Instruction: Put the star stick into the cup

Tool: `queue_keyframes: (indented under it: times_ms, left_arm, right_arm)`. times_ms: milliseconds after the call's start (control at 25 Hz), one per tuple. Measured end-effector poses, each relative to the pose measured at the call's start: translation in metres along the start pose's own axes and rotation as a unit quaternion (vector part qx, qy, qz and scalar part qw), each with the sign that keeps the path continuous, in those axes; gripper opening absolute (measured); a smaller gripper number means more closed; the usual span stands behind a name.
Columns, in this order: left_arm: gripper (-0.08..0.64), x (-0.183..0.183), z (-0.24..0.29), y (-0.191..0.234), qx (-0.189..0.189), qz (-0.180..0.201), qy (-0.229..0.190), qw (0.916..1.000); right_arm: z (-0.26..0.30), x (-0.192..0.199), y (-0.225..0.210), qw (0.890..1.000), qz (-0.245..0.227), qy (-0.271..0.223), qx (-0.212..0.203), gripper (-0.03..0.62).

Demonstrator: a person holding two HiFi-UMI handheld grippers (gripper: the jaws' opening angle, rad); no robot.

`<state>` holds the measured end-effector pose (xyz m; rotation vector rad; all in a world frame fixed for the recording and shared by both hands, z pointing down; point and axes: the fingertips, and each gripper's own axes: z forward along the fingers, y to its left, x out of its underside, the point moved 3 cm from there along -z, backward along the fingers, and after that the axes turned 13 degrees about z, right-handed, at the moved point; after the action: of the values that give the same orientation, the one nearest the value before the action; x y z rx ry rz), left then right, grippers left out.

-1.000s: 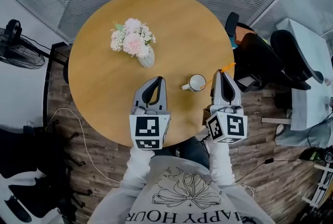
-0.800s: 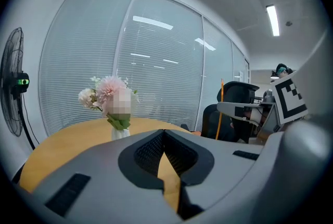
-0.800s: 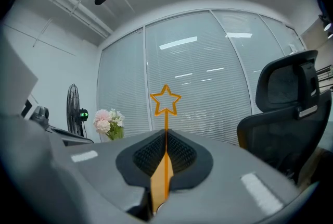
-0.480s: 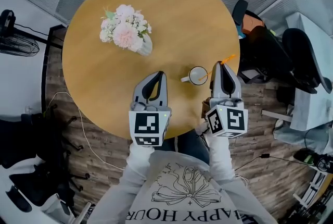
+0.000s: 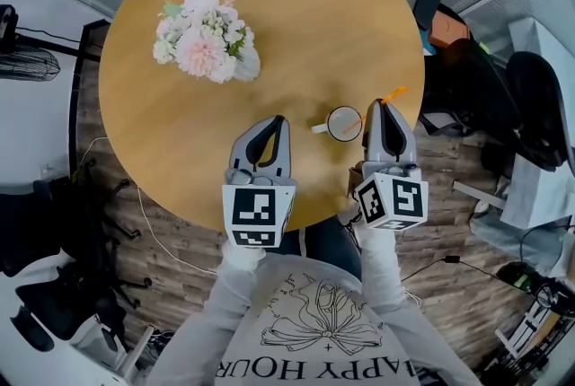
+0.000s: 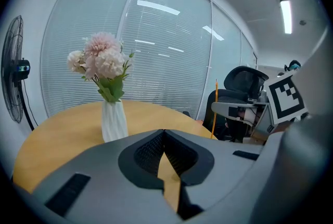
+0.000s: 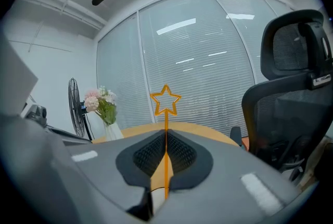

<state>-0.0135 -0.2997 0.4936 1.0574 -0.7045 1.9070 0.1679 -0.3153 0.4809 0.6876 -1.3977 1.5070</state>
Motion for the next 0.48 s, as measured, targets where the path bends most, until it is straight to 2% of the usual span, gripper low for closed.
queue_keyframes:
  times_ms: [480]
  left_arm:
    - [0.006,0.018,0.016,-0.004,0.001,-0.006,0.023,0.9997]
  right_arm:
    - [0.018,0.038,-0.014,0.999,0.01,0.05,-0.001,0.014]
